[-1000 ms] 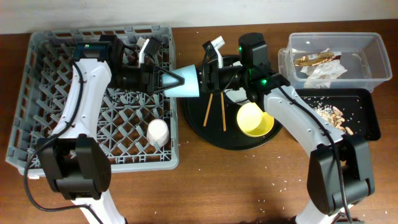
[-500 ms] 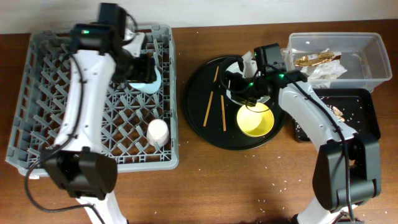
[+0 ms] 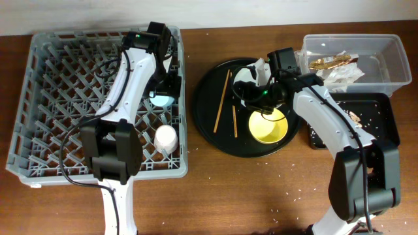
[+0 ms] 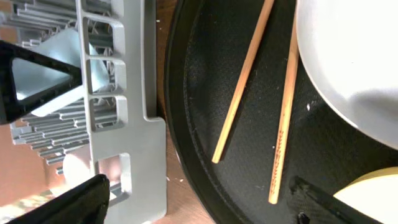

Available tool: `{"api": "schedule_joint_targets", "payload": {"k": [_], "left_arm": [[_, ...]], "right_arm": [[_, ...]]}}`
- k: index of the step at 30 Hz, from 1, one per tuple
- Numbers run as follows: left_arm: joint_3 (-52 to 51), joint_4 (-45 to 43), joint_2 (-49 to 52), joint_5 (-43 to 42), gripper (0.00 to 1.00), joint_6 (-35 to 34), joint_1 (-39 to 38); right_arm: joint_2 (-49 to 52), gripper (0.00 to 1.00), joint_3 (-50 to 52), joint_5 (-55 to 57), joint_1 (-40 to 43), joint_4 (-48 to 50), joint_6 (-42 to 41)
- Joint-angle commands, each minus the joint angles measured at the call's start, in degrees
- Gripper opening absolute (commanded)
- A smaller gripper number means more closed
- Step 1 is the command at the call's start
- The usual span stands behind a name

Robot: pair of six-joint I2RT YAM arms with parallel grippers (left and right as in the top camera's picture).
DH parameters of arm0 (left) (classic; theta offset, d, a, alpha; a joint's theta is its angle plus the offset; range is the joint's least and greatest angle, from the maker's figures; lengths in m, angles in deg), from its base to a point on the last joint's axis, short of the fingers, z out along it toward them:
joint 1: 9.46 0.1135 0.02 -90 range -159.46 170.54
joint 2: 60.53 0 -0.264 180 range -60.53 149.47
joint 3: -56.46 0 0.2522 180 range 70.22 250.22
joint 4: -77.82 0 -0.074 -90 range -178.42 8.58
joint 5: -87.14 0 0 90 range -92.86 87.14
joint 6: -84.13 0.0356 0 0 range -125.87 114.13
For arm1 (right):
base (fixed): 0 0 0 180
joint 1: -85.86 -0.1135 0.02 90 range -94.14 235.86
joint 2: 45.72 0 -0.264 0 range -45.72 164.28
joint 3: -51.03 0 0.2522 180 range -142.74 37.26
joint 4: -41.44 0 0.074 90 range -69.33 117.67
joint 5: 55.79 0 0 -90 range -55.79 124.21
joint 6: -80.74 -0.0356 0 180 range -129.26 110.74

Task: Sort waste into correct bins and load items into the dishwasher rack
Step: 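Place the blue cup upside down in the rack with left gripper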

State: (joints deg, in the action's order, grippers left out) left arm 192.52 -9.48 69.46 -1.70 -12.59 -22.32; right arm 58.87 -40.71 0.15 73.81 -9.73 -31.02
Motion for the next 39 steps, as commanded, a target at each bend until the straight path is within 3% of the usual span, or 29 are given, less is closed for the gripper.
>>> {"api": "schedule_joint_targets", "payload": {"k": [1, 8, 10, 12, 14, 16, 19, 39], "left_arm": [[1.75, 0.83, 0.59, -0.98, 0.85, -0.13, 0.0], [24.44, 10.78, 0.59, -0.98, 0.86, -0.13, 0.33], [27.34, 13.7, 0.59, -0.98, 0.82, -0.13, 0.33], [27.36, 17.81, 0.61, -1.05, 0.56, -0.09, 0.26], [24.98, 17.79, 0.83, -3.93, 0.44, -0.09, -0.68], [20.5, 17.79, 0.83, -1.68, 0.22, 0.33, -2.01], [17.2, 17.79, 0.83, -1.2, 0.18, 0.33, -2.38], [16.04, 15.15, 1.38, 3.15, 0.18, 0.48, -2.78]], "right_arm": [[-1.07, 0.89, -0.37, 2.71, 0.15, -0.13, 1.86], [-2.73, 0.89, -1.11, 2.86, 0.24, -0.33, 2.45], [-2.99, 0.89, -1.11, 2.89, 0.24, -0.79, 2.95], [-2.99, 0.89, -1.11, 2.91, 0.24, -1.03, 3.15], [-2.99, 0.89, -1.11, 2.91, 0.24, -1.22, 3.15], [-2.99, 0.89, -1.11, 3.17, 0.24, -1.84, 3.56], [-2.99, 0.89, -1.11, 3.28, 0.24, -1.84, 3.56], [-2.99, 0.89, -1.11, 3.3, 0.24, -1.81, 3.56]]}}
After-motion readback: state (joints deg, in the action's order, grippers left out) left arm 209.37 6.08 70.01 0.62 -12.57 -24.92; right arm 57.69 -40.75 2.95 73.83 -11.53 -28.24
